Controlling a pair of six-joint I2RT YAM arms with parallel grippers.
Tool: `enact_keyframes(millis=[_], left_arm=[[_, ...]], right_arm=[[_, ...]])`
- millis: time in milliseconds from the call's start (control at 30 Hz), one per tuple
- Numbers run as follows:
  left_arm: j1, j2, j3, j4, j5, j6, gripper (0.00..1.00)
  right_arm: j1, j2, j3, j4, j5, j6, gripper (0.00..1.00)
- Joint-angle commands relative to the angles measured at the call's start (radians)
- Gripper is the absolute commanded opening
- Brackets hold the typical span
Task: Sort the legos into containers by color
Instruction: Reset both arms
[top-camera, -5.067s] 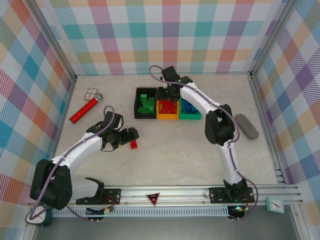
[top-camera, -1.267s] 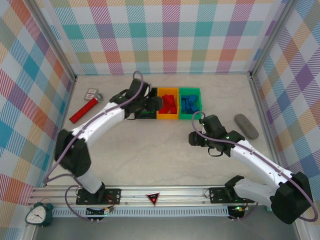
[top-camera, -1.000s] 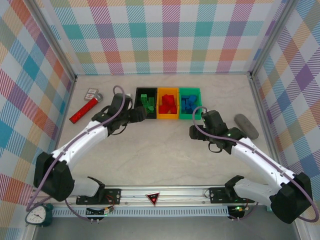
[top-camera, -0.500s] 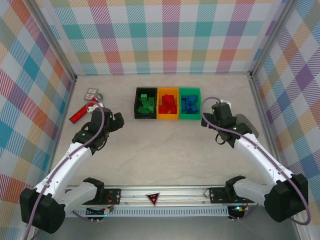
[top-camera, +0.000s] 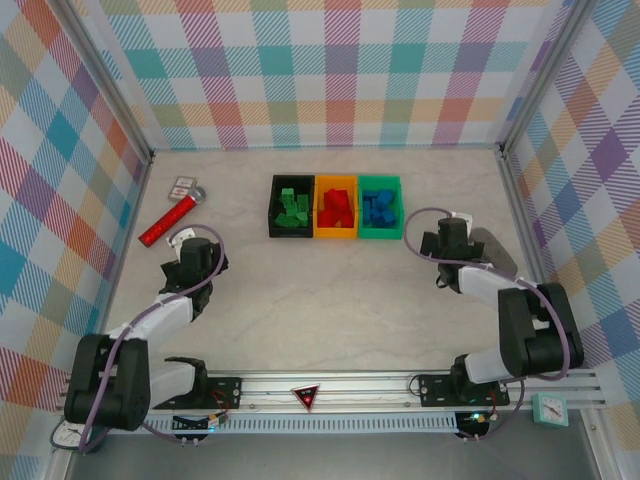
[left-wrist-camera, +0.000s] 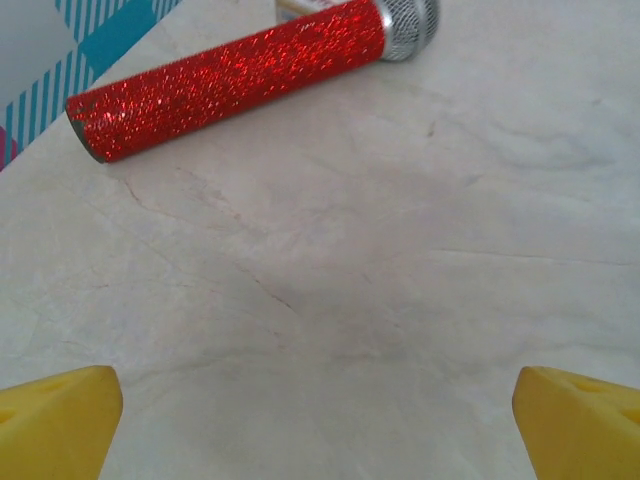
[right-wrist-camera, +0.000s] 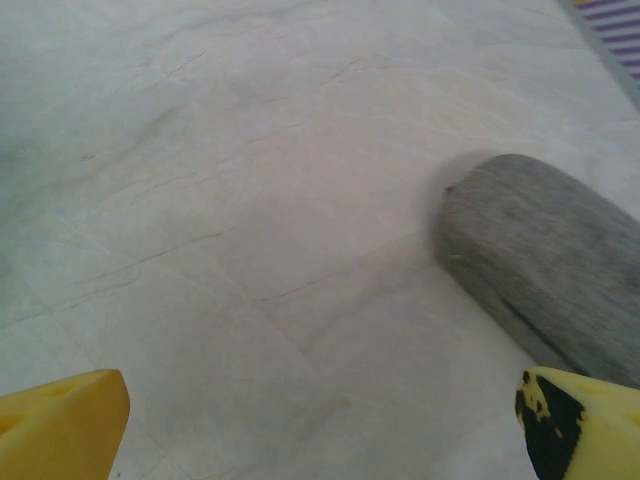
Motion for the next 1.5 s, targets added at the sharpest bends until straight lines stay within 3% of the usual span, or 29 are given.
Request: enact_keyframes(millis=[0, 100, 300, 433, 533, 600, 700, 1467], left_arm=[[0.050, 0.066, -0.062, 0.373, 0.087, 0.047, 1.00], [0.066, 0.118, -0.069, 0.481, 0.149, 0.077, 1.00], [0.072, 0.251, -0.072, 0.652, 0.213, 0.110, 1.00], [0.071, 0.270, -0.075, 0.674, 0.299, 0.139, 1.00], [0.071, 0.392, -0.079, 0.819, 0.361, 0.169, 1.00], [0.068, 0.350, -0.023, 0.646, 0.425, 0.198, 1.00], [0.037, 0.368, 0.028, 0.575, 0.437, 0.242, 1.00], [0.037, 0.372, 0.025, 0.590, 0.435, 0.241, 1.00]], right_arm=[[-0.004, 0.010, -0.035, 0.301, -0.058, -0.136, 0.99], [-0.033, 0.048, -0.078, 0.447, -0.154, -0.152, 0.99], [-0.056, 0.047, -0.092, 0.463, -0.237, -0.157, 0.99], [-0.092, 0.048, -0.129, 0.525, -0.382, -0.167, 0.99], [-0.119, 0.091, -0.154, 0.613, -0.487, -0.176, 0.99], [-0.130, 0.091, -0.139, 0.579, -0.495, -0.166, 0.99], [-0.136, 0.087, -0.135, 0.559, -0.501, -0.164, 0.99], [-0.137, 0.088, -0.133, 0.561, -0.504, -0.164, 0.99]])
